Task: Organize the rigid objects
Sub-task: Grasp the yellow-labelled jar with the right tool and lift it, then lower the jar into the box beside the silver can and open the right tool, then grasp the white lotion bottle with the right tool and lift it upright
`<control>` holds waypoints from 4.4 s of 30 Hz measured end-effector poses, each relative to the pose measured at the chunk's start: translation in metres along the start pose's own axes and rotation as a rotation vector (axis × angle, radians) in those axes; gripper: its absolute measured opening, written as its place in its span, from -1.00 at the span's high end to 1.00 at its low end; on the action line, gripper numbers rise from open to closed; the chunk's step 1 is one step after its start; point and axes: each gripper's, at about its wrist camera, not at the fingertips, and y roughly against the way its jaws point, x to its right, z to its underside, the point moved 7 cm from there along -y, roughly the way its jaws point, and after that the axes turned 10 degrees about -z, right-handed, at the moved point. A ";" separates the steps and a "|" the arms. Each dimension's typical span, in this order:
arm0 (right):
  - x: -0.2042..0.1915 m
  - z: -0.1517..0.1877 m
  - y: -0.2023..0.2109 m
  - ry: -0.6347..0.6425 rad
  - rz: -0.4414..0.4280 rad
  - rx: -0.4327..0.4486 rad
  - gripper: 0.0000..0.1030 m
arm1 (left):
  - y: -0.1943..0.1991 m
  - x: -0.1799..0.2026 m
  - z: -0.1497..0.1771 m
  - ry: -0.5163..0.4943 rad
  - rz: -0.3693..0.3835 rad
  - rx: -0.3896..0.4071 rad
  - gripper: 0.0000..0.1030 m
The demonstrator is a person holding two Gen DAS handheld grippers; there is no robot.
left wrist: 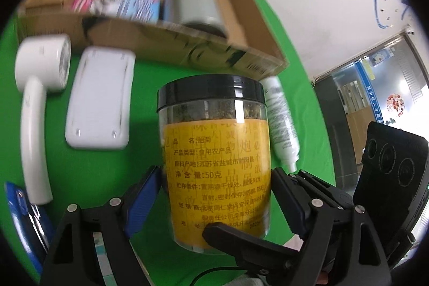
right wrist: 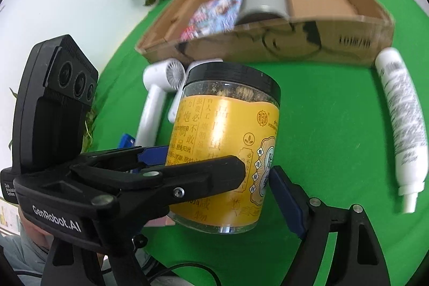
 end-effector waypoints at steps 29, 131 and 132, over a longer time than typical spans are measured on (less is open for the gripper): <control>0.044 -0.229 0.071 0.084 0.120 0.021 -0.55 | -0.008 0.076 -0.202 -0.140 0.005 0.041 -0.61; 0.082 -0.019 0.032 0.074 0.306 0.064 0.13 | -0.062 0.070 -0.045 -0.094 0.060 -0.043 0.13; 0.077 -0.023 0.038 0.084 0.308 0.084 0.13 | -0.056 0.073 -0.048 -0.102 0.060 -0.025 0.13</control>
